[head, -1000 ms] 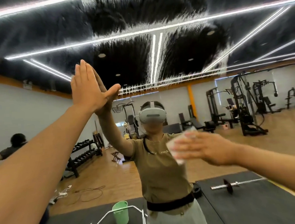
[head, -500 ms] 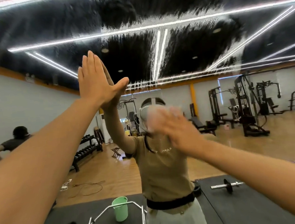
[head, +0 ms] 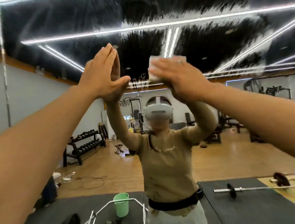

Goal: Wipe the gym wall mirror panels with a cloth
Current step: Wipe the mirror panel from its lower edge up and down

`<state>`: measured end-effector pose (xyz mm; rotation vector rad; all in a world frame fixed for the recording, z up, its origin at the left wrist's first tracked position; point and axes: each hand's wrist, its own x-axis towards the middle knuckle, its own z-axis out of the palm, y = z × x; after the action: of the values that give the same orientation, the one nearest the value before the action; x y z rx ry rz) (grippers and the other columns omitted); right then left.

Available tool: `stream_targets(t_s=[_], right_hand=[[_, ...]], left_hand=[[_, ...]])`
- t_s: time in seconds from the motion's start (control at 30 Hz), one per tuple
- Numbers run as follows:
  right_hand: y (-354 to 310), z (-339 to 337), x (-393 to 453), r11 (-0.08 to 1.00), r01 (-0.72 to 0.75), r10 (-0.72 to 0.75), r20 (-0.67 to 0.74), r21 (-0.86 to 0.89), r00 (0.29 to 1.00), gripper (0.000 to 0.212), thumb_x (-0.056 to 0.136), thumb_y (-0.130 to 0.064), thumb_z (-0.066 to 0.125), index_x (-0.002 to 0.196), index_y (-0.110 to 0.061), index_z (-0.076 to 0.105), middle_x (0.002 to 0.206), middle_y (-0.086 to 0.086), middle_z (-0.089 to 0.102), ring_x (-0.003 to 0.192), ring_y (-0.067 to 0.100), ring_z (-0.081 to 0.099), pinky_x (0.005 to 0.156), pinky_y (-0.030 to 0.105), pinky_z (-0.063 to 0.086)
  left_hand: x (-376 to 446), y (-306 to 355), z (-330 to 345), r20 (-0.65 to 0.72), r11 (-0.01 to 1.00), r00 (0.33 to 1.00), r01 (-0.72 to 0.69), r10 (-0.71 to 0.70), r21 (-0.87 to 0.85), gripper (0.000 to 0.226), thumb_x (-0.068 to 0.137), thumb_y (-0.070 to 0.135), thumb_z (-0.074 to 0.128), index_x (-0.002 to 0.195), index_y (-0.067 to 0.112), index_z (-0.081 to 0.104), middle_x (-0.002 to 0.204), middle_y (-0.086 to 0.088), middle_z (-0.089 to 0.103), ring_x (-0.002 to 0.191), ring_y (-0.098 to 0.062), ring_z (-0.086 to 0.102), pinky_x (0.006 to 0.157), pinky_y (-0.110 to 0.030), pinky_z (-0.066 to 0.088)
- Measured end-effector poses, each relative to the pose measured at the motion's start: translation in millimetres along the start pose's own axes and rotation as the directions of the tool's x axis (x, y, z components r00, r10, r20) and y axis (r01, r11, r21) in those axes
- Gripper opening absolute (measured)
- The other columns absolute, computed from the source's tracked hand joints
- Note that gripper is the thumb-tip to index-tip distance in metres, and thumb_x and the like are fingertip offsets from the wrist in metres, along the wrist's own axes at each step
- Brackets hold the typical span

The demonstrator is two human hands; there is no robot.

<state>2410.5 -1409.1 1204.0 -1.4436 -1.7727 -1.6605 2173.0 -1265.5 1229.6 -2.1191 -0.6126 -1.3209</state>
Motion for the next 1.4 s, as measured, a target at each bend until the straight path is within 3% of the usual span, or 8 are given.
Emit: stream_targets(t_s=[0.2, 0.33, 0.47, 0.6, 0.8, 1.03, 1.2, 1.4], right_hand=[[-46.7, 22.4, 29.4, 0.935, -0.308, 0.337, -0.172, 0.175, 0.926, 0.072, 0.085, 0.011, 0.049, 0.15, -0.019, 0.039, 0.161, 0.006, 0.028, 0.149, 0.029, 0.019, 0.118, 0.042, 0.011], [-110.3, 55.6, -43.3, 0.986, 0.097, -0.087, -0.085, 0.133, 0.993, 0.075, 0.078, 0.007, 0.041, 0.149, -0.017, 0.041, 0.159, 0.009, 0.031, 0.15, 0.029, 0.018, 0.124, 0.041, -0.002], [-136.4, 66.5, -107.8, 0.865, 0.489, -0.502, 0.173, 0.115, 0.848, 0.064, 0.089, -0.011, 0.044, 0.151, -0.025, 0.038, 0.161, 0.0, 0.027, 0.151, 0.022, 0.015, 0.123, 0.044, 0.004], [-114.9, 50.1, -88.7, 0.805, 0.579, -0.59, 0.268, 0.126, 0.762, 0.061, 0.091, -0.016, 0.033, 0.149, -0.029, 0.041, 0.161, -0.006, 0.028, 0.151, 0.016, 0.015, 0.124, 0.039, 0.002], [-58.0, 25.2, 21.4, 0.995, 0.08, -0.082, 0.031, 0.059, 0.996, 0.069, 0.09, 0.005, 0.051, 0.151, -0.025, 0.039, 0.161, 0.002, 0.03, 0.149, 0.023, 0.023, 0.12, 0.05, 0.023], [-57.7, 17.5, 60.5, 0.957, -0.252, 0.265, -0.086, 0.142, 0.96, 0.068, 0.091, 0.006, 0.047, 0.152, -0.022, 0.035, 0.162, 0.001, 0.025, 0.151, 0.022, 0.013, 0.12, 0.039, 0.001], [-114.2, 42.1, -21.8, 0.989, 0.068, -0.071, 0.019, 0.13, 0.997, 0.068, 0.086, -0.002, 0.044, 0.151, -0.02, 0.037, 0.161, 0.005, 0.027, 0.151, 0.025, 0.014, 0.123, 0.044, 0.002], [-138.2, 50.4, -119.5, 0.906, 0.405, -0.424, 0.293, 0.124, 0.857, 0.066, 0.09, -0.018, 0.041, 0.154, -0.024, 0.031, 0.163, 0.0, 0.023, 0.152, 0.021, 0.015, 0.123, 0.043, 0.005]], left_hand=[[1.5, -8.3, -7.8, 0.048, 0.998, 0.997, -0.062, 0.06, 0.024, 0.09, 0.092, 0.058, 0.054, 0.158, 0.013, 0.012, 0.166, -0.005, 0.007, 0.153, -0.023, 0.006, 0.122, -0.045, 0.015], [0.7, -13.7, -8.7, 0.067, 0.995, 0.994, -0.094, 0.091, 0.034, 0.087, 0.094, 0.056, 0.054, 0.158, 0.013, 0.013, 0.167, -0.004, 0.005, 0.153, -0.022, 0.005, 0.121, -0.044, 0.016], [0.9, -17.1, -9.6, 0.064, 0.994, 0.993, -0.105, 0.104, 0.023, 0.086, 0.094, 0.056, 0.054, 0.158, 0.014, 0.014, 0.167, -0.002, 0.006, 0.153, -0.022, 0.006, 0.12, -0.044, 0.017], [0.5, -18.9, -5.9, 0.057, 0.993, 0.992, -0.117, 0.116, 0.018, 0.085, 0.095, 0.056, 0.053, 0.158, 0.014, 0.014, 0.167, -0.003, 0.006, 0.153, -0.022, 0.005, 0.12, -0.043, 0.016], [-0.3, -22.0, -5.0, 0.055, 0.991, 0.99, -0.134, 0.133, 0.006, 0.084, 0.096, 0.055, 0.051, 0.159, 0.013, 0.012, 0.167, -0.004, 0.003, 0.153, -0.022, 0.003, 0.121, -0.039, 0.012], [0.4, -26.4, -7.7, 0.068, 0.988, 0.985, -0.157, 0.157, -0.008, 0.083, 0.097, 0.05, 0.053, 0.159, 0.014, 0.011, 0.167, -0.003, 0.002, 0.153, -0.02, 0.001, 0.121, -0.039, 0.011], [-1.6, -24.1, -7.2, 0.078, 0.987, 0.984, -0.158, 0.159, -0.013, 0.08, 0.098, 0.048, 0.051, 0.159, 0.013, 0.012, 0.167, -0.005, 0.003, 0.153, -0.022, 0.002, 0.121, -0.041, 0.012], [-58.8, -4.9, 12.4, -0.114, 0.978, 0.992, -0.081, 0.06, -0.192, 0.064, 0.098, 0.037, 0.052, 0.153, 0.011, 0.032, 0.163, -0.005, 0.021, 0.152, -0.021, 0.013, 0.121, -0.034, 0.012]])
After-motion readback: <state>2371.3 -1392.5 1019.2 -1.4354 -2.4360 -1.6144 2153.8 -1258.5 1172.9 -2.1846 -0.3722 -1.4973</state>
